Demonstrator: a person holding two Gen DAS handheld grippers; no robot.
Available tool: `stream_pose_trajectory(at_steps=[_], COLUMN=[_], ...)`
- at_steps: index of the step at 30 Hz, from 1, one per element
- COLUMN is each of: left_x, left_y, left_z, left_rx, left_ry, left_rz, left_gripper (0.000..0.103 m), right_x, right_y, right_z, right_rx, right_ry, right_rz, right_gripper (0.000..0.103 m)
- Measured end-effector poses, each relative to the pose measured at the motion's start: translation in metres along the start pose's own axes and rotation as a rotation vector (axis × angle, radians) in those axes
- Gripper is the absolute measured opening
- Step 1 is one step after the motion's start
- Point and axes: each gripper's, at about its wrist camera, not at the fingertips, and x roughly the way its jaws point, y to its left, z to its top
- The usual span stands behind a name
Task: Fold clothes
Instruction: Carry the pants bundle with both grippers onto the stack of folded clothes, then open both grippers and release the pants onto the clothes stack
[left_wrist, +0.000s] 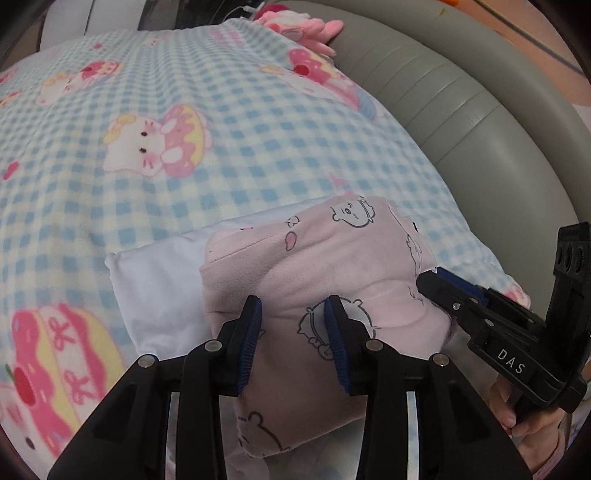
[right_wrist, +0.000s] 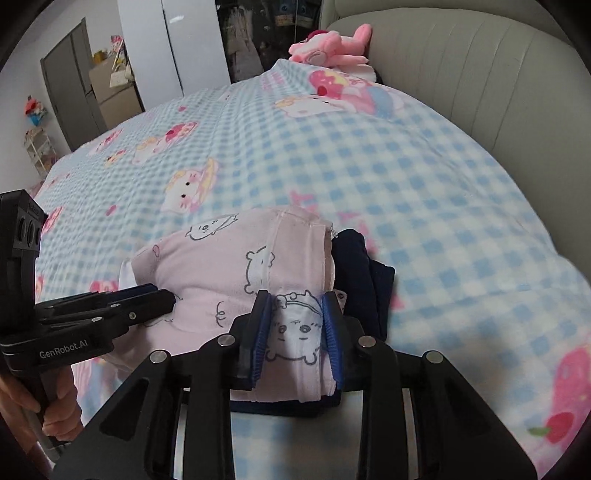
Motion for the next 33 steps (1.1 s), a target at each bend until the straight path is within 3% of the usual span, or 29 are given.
stream_pose_trajectory(at_steps=[7,9,12,16,19,24,27,31,33], left_x=[0.003,-0.014,-0.046,-0.092,-0.124,-0.172,-0.208,-0.253,-0.276], left_y=[-0.010,-0.008,-0.002,0.014,0.025,0.040,0.057,0.091,0.110], left_z=[0.010,0.011,0.013,0.012,0.011,0.011,0.011,0.012,0.011], left_rx=[0.039,0.033,0.015,0.003,0.003,0.035,0.058,0.008,-0.031], left_ry=[0.022,0.018,-0.005,-0.056,-0.083,-0.123,-0.157,-0.208,-0.229], left_rz=[0.021,-0.007,-0.023,0.017,0.070,0.161,0.232,0.288,0.304], left_gripper=[0.040,0.045,0.049,0.052,0.053,0.059,0.065,0.073,0.074], right_x=[0.006,-0.002,-0.026,-0.056,-0.075,-0.093,-0.099,-0.101,-0.102], right_y=[-0.011,-0.013,-0.019,-0.009,0.013,0.062,0.101,0.159,0.186], right_z=[-0.007,-0.004,-0.003,-0.003,0.000,0.014,0.016,0.015,0.013], right_rx=[0.062,0.088,0.152,0.162,0.123,0.053,0.002,-0.057,-0.073], right_ry=[0.001,-0.008,-0.049,-0.075,-0.089,-0.105,-0.096,-0.080,-0.077], right_rz=[0.026,0.052,0.101,0.062,0.047,0.069,0.081,0.112,0.132], right_gripper=[0.030,0.034,0.051,0.051,0.051,0.071,0.078,0.081,0.088])
